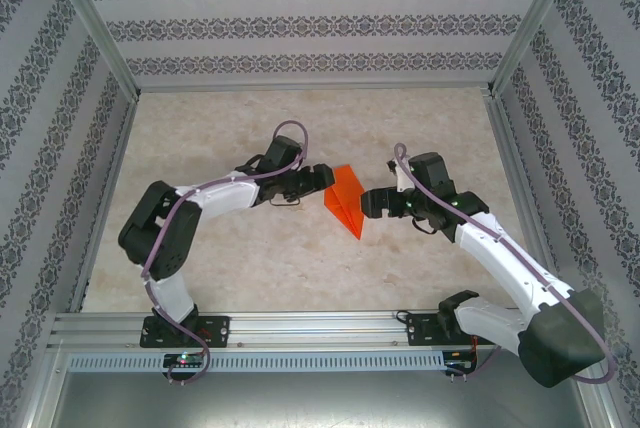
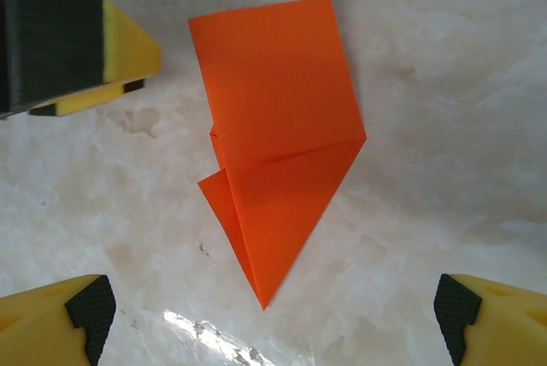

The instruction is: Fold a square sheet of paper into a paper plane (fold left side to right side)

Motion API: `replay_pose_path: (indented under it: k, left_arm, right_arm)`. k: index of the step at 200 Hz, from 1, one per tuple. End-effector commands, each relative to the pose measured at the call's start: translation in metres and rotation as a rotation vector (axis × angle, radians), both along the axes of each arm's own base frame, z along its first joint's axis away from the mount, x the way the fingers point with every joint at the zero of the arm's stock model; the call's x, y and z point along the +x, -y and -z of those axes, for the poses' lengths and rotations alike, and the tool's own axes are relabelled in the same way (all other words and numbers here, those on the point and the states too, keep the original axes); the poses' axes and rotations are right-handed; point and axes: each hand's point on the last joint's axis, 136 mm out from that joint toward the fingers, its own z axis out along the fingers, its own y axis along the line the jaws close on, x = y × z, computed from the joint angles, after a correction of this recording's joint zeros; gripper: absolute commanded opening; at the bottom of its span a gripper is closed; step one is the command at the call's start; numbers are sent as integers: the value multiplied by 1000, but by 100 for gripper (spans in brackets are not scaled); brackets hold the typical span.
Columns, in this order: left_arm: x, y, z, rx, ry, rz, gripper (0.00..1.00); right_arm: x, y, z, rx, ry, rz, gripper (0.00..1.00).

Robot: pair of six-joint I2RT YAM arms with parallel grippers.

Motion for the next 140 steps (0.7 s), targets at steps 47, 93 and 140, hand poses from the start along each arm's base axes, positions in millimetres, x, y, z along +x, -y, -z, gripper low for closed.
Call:
replay_pose_path:
  k: [47, 93, 140]
  left_arm:
    - [25, 49, 16, -113, -50, 42, 69]
    - [27, 44, 15, -129, 12, 65, 27]
    - [16, 28, 3, -164, 89, 117, 10]
  right_arm:
    - [4, 9, -2, 223, -21, 71, 98]
    - [6, 12, -7, 259, 69, 51, 98]
    - [15, 0, -1, 316, 23, 19, 98]
